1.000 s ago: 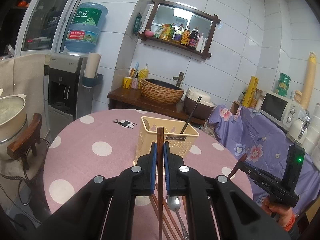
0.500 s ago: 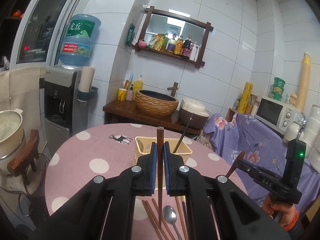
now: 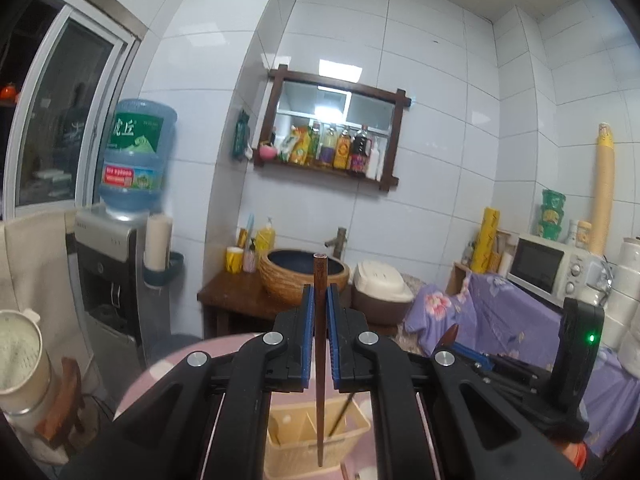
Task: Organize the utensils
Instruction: 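Lower the brown chopstick into the basket with the left tool while the right tool lowers the wooden-handled spoon in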
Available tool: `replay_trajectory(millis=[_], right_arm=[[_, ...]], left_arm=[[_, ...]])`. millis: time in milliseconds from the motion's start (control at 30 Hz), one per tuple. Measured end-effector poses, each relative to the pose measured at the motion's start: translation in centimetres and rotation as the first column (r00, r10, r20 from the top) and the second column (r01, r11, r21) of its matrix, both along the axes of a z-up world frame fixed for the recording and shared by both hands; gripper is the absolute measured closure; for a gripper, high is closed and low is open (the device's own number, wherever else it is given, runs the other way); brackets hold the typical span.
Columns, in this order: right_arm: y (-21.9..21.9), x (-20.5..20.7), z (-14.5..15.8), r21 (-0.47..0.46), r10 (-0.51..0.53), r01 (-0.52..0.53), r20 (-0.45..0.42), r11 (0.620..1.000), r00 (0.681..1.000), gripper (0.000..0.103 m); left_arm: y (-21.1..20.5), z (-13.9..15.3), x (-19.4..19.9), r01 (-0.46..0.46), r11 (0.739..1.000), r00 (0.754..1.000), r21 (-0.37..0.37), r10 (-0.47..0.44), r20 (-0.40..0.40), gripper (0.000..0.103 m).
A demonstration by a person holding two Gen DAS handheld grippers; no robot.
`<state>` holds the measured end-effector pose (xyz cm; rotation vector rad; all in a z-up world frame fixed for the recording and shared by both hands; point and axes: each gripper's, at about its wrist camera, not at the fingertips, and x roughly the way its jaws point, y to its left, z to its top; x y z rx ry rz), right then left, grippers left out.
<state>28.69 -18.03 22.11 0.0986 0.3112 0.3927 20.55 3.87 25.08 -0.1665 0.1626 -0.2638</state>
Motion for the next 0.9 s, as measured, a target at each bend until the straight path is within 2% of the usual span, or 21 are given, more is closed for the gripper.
replay_trajectory(millis=[100, 233, 500, 867, 900], right_arm=[[1.3, 2.0, 0.5, -0.014, -0.028, 0.028, 0.004, 1.0, 1.0, 0.087], [2.7, 4.0, -0.9, -0.028, -0.05, 0.05, -0.008, 0.998, 0.999, 0.087], [4.4, 5.1, -6.3, -0.063, -0.056, 0.052, -0.055, 0.997, 0.997, 0.087], [5.3, 5.0, -11.3, -0.117, -0.056, 0.045, -0.094, 0.992, 0.994, 0.087], [5.3, 5.0, -11.6, -0.12, -0.056, 0.044, -0.097, 0.992, 0.994, 0.087]], left_arm=[[-0.5, 0.5, 1.9, -0.019, 1.0, 1.0, -0.002, 0.019, -0.002, 0.095], [-1.1, -1.1, 4.1, -0.05, 0.999, 0.998, 0.013, 0.05, -0.03, 0.095], [-1.3, -7.1, 6.3, -0.1, 0.993, 0.988, 0.056, 0.106, -0.114, 0.095], [-2.0, -13.1, 7.3, -0.086, 0.994, 0.968, 0.073, 0.1, -0.229, 0.095], [-2.0, -13.4, 7.3, -0.091, 0.993, 0.968, 0.075, 0.106, -0.228, 0.098]])
